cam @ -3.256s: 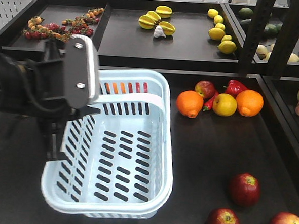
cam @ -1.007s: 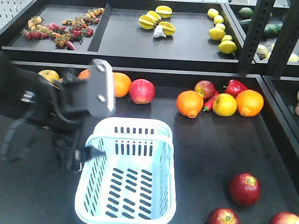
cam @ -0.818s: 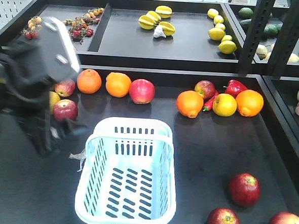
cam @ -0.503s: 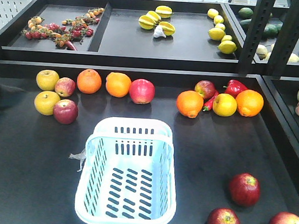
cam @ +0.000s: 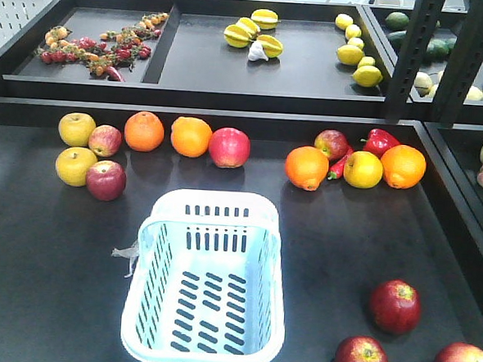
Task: Pick three apples into basket with both arms
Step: 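Open the left gripper and lift it away from the basket handle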
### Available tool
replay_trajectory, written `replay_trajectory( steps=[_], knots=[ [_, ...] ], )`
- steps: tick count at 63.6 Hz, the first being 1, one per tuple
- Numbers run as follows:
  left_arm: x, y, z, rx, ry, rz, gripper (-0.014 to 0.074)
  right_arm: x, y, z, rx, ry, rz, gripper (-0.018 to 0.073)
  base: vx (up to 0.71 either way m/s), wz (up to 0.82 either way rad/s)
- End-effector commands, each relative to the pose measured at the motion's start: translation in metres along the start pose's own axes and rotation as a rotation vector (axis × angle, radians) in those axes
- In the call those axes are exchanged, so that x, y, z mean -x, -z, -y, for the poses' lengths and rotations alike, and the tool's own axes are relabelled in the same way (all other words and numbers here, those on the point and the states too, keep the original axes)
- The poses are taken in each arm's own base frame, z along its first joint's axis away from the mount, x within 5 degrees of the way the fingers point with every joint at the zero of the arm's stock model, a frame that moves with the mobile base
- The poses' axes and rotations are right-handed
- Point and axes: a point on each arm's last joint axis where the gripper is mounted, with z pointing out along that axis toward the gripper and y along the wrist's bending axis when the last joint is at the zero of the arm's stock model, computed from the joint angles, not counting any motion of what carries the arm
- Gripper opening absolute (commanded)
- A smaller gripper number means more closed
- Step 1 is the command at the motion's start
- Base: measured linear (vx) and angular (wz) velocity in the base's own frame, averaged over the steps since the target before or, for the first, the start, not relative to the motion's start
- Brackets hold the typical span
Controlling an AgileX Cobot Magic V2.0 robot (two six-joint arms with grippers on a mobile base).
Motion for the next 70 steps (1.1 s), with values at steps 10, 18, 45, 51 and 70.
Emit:
replay_trajectory(
  steps=[10, 18, 45, 51, 70],
  knots=[
    [0.0, 0.017, -0.008, 0.007, 0.028, 0.131, 0.0593, 0.026, 0.003, 0.0, 0.001, -0.001, 0.092, -0.0009, 0.0, 0.0],
    [-0.001, 0.018, -0.009, 0.006, 0.031, 0.136, 0.0593, 0.06, 0.009, 0.0, 0.002, -0.065, 0.043, -0.0009, 0.0, 0.0],
    [-0.001, 0.018, -0.009, 0.006, 0.032, 0.136, 0.0593, 0.139, -0.022, -0.002, -0.015, -0.071, -0.696, -0.0009, 0.0, 0.0],
    [-0.001, 0.018, -0.009, 0.006, 0.032, 0.136, 0.0593, 0.143, -0.031, -0.002, -0.016, -0.071, -0.741, -0.0009, 0.0, 0.0],
    [-0.001, 0.018, -0.009, 0.006, 0.032, 0.136, 0.0593, 0.134, -0.029, -0.002, 0.028, 0.033, -0.883, 0.0074, 0.0, 0.0]
  ],
)
